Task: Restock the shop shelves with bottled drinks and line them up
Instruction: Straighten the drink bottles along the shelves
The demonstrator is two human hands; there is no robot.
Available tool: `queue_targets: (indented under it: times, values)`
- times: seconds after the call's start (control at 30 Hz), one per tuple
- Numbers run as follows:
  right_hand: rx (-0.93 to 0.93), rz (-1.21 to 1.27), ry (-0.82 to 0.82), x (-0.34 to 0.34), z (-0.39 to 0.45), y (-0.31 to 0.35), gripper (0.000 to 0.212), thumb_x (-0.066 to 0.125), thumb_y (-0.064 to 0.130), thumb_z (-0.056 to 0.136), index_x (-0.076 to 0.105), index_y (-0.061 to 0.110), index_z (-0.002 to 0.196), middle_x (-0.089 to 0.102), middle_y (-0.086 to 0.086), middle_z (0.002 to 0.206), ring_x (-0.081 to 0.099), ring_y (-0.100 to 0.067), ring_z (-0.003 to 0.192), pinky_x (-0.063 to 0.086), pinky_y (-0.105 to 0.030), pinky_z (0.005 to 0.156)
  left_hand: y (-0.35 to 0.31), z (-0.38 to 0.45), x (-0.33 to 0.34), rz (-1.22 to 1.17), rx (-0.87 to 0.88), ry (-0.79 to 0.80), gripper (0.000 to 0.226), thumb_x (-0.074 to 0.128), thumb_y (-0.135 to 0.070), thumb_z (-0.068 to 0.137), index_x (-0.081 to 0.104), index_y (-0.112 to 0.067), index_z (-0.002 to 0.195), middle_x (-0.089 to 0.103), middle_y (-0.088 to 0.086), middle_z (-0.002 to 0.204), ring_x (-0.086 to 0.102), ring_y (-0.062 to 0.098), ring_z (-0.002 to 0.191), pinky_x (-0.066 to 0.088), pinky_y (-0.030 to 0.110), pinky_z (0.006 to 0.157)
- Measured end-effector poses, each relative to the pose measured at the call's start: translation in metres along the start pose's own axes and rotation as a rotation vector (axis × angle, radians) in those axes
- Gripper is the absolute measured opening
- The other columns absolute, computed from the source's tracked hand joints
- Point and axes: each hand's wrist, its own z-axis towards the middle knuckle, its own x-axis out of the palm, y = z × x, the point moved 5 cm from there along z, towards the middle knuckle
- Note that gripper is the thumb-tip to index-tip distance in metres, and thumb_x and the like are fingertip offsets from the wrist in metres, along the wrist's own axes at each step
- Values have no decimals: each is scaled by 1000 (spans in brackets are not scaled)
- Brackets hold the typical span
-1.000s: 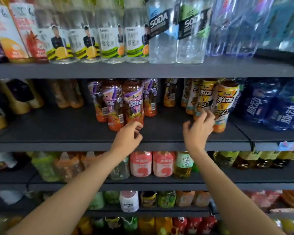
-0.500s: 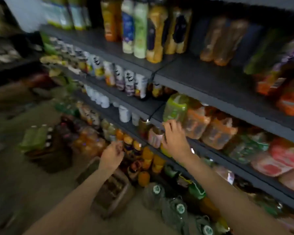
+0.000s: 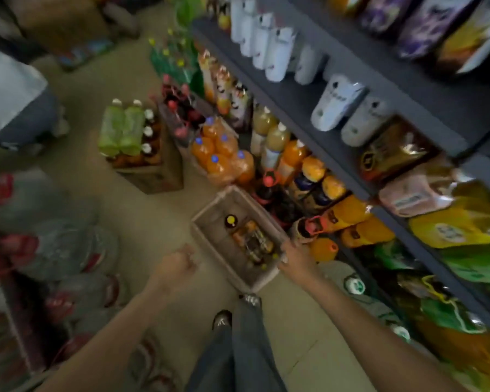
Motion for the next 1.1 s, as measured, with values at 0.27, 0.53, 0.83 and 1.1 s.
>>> queue_targets:
  times: [0.27,0.53,0.83,1.1]
  values:
    - [125,-35,41,182,202,-36,67,59,31,88,25,10,142,32,-13,141,41,-29,125,38,-36,99,80,192,75,198,247,-216,17,49,-5,85,60,1,96,65,19,87,63,35,79,48,39,73]
    - [186,-322,79,355,351,-85,45,62,12,84,49,-7,123,57,-27,116,61,-33,102,51,-35,82,152,324,180,281,483,-188,31,53,-4,78,60,-7,108,65,11,100,62,29,90,46,33,81]
    - [139,-18,320,320,345,-59,74,66,45,79,38,12,139,43,-10,141,43,-29,128,39,-36,100,151,326,207,453,622,-108,50,61,-10,68,54,-7,117,58,16,106,52,30,96,41,33,85]
    - [-100,77,548,150,263,-10,50,78,47,64,62,22,104,66,3,100,63,-13,87,56,-33,80,104,299,209,691,604,241,93,71,-41,72,17,-23,145,23,-2,152,16,17,140,17,31,110]
